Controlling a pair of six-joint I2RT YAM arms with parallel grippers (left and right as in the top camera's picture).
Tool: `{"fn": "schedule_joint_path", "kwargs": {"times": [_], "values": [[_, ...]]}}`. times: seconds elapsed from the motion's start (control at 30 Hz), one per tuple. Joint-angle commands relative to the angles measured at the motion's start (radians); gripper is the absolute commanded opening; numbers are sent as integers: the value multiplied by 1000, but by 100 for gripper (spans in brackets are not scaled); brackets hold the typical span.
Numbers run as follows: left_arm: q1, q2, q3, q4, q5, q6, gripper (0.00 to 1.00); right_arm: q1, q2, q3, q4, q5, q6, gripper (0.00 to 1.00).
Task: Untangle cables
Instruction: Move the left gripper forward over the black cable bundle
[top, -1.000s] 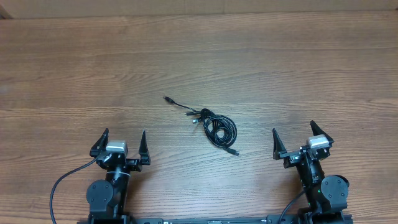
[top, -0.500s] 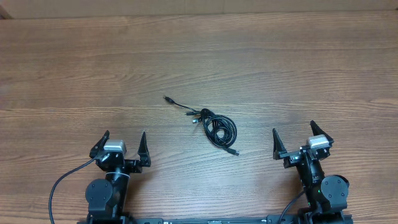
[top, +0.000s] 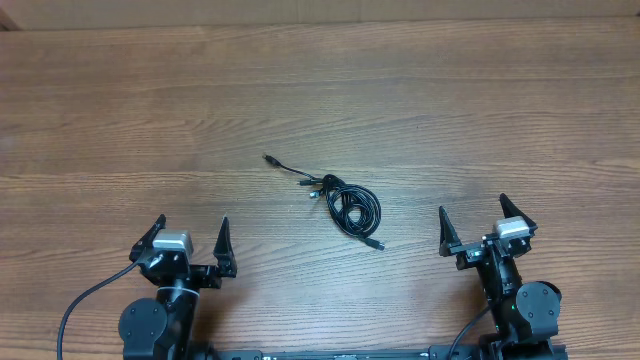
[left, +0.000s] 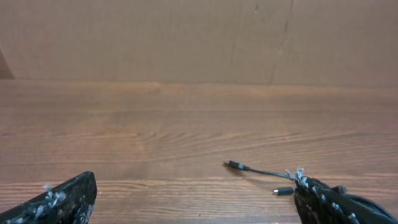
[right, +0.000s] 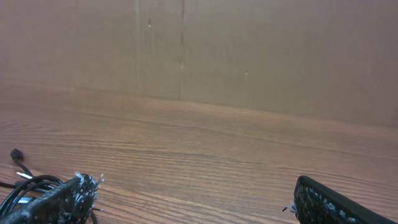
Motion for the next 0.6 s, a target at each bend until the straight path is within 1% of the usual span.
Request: {"fn": "schedule_joint_path", "kwargs": {"times": [0.0,0.23,0.4,0.57], "values": [[2,-6,60,-23,23,-17,100,-3,-10,-10,6,8,-2,100],[2,85,169,-104,29,-32,100,-3,-10,-10,6,8,-2,100],[2,230,263,-128,64,-31,100,-3,-10,-10,6,8,-2,100],[1,409,366,-158,142,-31,100,-3,-10,-10,6,8,-2,100]]}}
